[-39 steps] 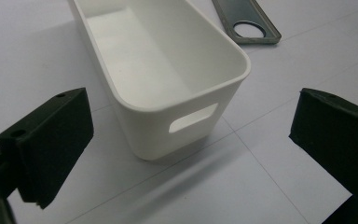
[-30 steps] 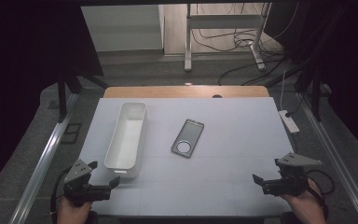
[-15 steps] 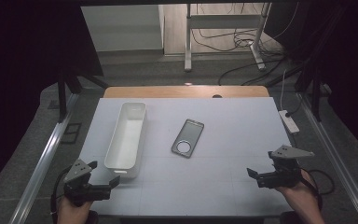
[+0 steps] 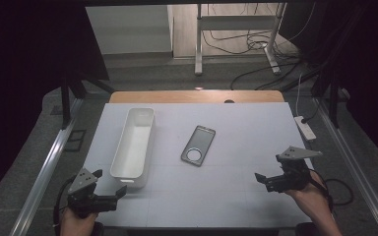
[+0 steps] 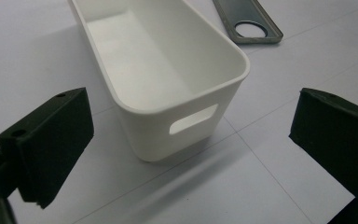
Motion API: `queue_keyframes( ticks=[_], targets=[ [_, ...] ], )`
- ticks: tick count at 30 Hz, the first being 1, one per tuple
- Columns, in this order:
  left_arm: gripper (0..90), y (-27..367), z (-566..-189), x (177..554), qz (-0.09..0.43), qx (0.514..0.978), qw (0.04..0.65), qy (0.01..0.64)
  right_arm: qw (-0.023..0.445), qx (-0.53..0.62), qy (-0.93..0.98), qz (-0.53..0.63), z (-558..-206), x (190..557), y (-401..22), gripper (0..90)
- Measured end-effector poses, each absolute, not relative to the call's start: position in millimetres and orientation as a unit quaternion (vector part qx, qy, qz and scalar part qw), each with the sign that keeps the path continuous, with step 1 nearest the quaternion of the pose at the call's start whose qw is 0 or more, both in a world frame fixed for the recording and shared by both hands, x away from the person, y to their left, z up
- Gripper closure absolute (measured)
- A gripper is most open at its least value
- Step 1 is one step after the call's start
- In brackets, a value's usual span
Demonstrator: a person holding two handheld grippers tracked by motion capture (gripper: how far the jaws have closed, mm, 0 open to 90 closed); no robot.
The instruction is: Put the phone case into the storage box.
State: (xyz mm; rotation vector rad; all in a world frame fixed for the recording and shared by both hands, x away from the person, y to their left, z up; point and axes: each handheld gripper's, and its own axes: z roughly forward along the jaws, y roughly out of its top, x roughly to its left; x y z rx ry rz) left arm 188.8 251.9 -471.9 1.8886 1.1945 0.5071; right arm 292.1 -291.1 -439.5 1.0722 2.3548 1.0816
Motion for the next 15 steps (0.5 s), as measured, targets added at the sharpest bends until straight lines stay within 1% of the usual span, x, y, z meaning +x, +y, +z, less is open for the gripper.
queue_keyframes(
  ticks=[15],
  targets=[
    [0.4, 250, -472, 189, 0.202, 0.759, 0.409, 0.465, 0.156, 0.372, 0.830, 0.385, -437, 311, -274, 0.0]
  ],
)
